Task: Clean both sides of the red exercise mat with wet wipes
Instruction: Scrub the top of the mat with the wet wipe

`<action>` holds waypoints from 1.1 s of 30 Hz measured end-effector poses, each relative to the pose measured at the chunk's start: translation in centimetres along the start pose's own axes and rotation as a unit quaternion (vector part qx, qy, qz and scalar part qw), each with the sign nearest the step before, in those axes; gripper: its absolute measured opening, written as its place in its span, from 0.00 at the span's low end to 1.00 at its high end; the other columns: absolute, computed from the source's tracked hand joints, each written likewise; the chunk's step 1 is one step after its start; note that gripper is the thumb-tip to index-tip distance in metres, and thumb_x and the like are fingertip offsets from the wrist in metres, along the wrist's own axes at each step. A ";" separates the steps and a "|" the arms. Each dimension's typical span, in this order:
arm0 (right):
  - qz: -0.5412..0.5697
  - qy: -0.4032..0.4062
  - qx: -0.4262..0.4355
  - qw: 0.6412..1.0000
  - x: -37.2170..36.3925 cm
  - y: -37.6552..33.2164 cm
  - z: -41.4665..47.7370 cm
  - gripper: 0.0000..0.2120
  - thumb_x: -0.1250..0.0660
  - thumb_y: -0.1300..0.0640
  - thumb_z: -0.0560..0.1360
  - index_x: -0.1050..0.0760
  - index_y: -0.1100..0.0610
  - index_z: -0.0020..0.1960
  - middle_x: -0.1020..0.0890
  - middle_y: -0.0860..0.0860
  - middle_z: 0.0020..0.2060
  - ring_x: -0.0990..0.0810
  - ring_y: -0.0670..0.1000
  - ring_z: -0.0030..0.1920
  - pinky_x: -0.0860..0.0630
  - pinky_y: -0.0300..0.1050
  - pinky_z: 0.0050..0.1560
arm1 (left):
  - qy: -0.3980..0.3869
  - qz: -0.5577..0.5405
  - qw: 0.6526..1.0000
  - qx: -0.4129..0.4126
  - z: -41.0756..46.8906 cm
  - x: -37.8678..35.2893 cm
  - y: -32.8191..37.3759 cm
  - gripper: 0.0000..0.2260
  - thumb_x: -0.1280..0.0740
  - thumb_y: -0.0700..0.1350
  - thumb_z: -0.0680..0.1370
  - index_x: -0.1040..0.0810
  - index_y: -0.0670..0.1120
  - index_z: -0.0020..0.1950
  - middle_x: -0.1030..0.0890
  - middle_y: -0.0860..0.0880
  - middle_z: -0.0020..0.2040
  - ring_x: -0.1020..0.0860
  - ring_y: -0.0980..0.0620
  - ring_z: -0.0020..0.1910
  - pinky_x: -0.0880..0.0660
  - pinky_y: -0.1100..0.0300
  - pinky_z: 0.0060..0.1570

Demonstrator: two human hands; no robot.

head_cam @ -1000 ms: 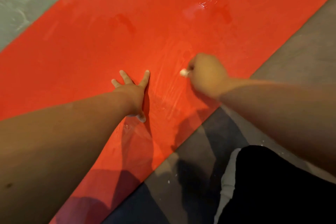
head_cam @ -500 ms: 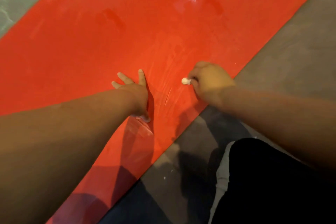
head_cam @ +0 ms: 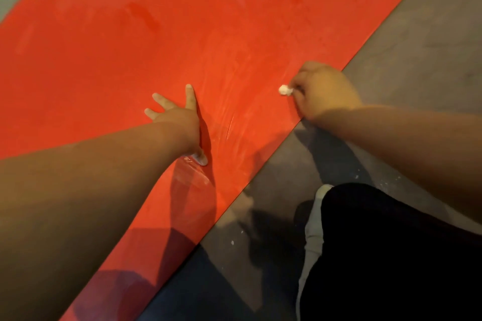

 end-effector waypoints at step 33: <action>-0.003 0.015 -0.093 0.996 1.4 2.0 -1.1 0.09 0.39 0.60 0.77 0.23 0.62 0.54 0.25 0.60 0.54 0.25 0.62 0.53 0.31 0.50 0.50 | 0.013 -0.015 0.999 -0.025 -0.4 0.2 -1.1 0.71 0.16 0.53 0.56 0.74 0.57 0.73 0.68 0.32 0.74 0.55 0.26 0.73 0.37 0.33 0.66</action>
Point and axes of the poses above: each hand's wrist, its own z-axis towards the middle knuckle, its own x-axis out of the back of the hand, y = z × x, the point moved 2 cm from there along z, towards the middle knuckle
